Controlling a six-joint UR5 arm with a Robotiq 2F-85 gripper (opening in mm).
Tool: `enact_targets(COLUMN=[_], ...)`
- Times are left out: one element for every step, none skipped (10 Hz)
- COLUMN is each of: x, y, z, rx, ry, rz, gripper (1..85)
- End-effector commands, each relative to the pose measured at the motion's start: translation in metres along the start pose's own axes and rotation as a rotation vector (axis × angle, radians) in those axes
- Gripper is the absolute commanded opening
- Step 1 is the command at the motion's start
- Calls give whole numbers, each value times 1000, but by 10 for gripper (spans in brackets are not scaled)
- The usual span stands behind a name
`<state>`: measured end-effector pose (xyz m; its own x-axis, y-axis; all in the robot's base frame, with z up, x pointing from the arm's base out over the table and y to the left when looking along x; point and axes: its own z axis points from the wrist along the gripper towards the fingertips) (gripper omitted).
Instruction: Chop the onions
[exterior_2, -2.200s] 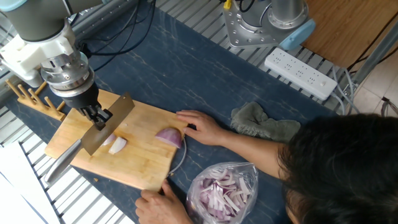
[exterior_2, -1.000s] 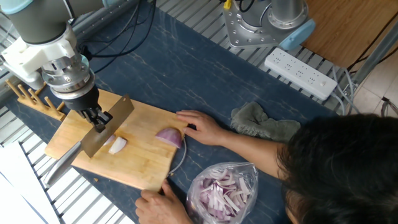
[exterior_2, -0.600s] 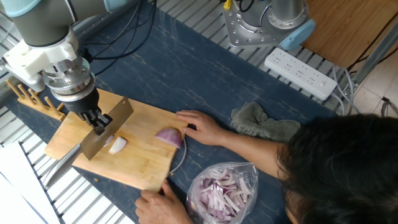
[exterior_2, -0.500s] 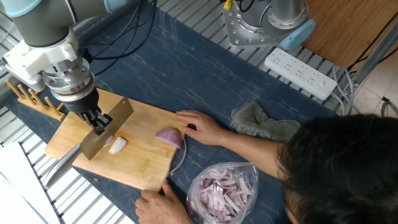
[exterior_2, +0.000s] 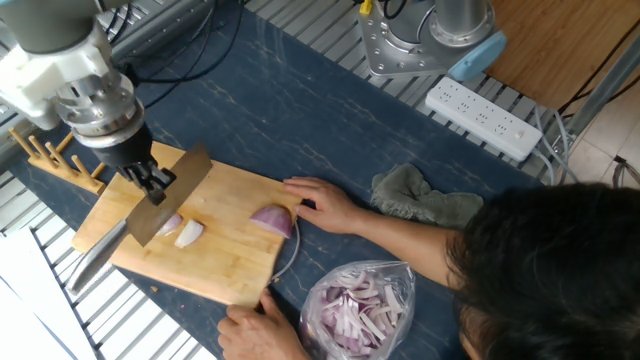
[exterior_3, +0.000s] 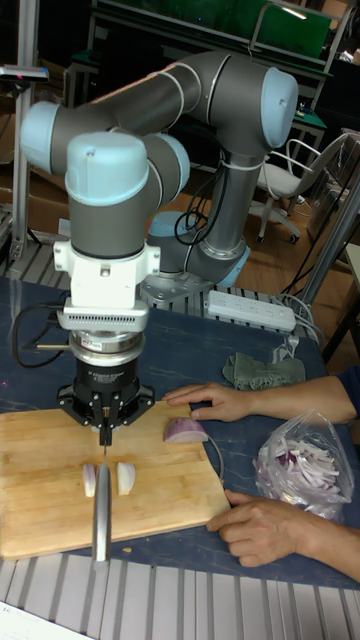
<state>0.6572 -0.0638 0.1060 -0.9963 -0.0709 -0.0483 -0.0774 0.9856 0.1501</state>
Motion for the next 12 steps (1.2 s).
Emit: enact_targets(x=[0, -3, -8, -12, -14, -15, -14, -14, -14, -14, -15, -18], y=[17, 18, 12, 13, 13, 18, 19, 22, 25, 30, 36, 39], z=[-12, -7, 0, 7, 12, 14, 12, 12, 11, 11, 11, 13], rx=[-12, -7, 26, 37, 48, 48, 57, 50, 42, 36, 30, 30], ry=[14, 5, -13, -29, -38, -43, -36, -34, -32, -25, -22, -22], rz=[20, 3, -40, -77, -94, -89, -85, -77, -67, -54, -43, -40], gripper=[10, 10, 10, 10, 10, 10, 10, 10, 10, 10, 10, 10])
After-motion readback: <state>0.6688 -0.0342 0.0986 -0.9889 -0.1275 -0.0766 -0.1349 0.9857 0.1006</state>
